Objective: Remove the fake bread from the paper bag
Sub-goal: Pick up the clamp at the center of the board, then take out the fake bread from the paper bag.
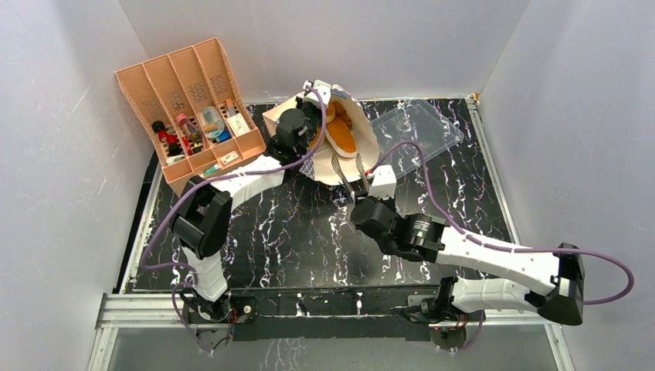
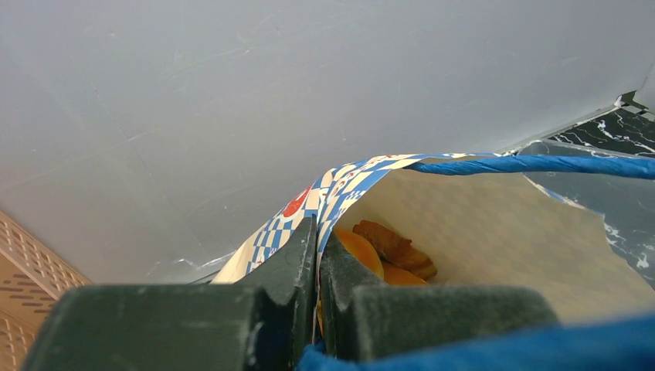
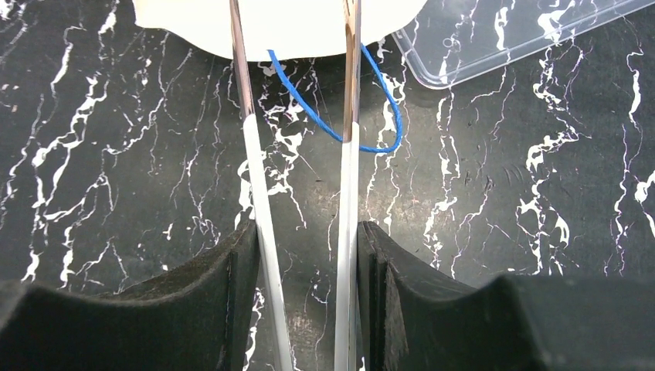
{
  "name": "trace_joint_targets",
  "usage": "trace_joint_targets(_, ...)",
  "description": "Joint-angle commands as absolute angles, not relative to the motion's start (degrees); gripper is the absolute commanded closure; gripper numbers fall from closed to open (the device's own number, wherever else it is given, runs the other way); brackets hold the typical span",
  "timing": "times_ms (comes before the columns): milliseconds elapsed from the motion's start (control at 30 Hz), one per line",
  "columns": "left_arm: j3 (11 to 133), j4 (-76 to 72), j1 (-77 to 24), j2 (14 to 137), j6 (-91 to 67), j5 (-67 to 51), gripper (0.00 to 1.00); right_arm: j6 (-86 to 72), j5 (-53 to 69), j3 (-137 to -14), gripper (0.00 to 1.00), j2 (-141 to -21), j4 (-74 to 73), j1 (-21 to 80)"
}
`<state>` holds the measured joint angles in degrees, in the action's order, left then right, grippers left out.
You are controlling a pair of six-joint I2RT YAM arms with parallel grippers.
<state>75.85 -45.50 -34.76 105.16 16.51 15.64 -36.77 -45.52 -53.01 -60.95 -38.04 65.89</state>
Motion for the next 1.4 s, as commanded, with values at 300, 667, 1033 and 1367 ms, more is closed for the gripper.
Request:
trace_joint_targets(300,69.3,-52.4,-36.1,95.8,17.8,14.8,1.0,-33.5,-45.2,-55.5,0.77,-70.6,-27.5,59.2)
trace_joint_targets(667,66.2,-53.3,-36.5,94.0,16.8,13.9,1.0,-27.6,-35.1,-53.6,0.77,-73.2,-20.5,51.3)
trace_joint_targets(1033,66.9,-53.9,-37.1,95.2,16.9,13.4,1.0,-26.9,-33.6,-52.6,0.76,-74.3,-19.6,50.6)
trace_joint_targets(1367,67.2,-54.2,-37.8,95.5,17.1,13.0,1.0,-25.8,-34.9,-52.0,0.74,-75.6,-20.1,50.5)
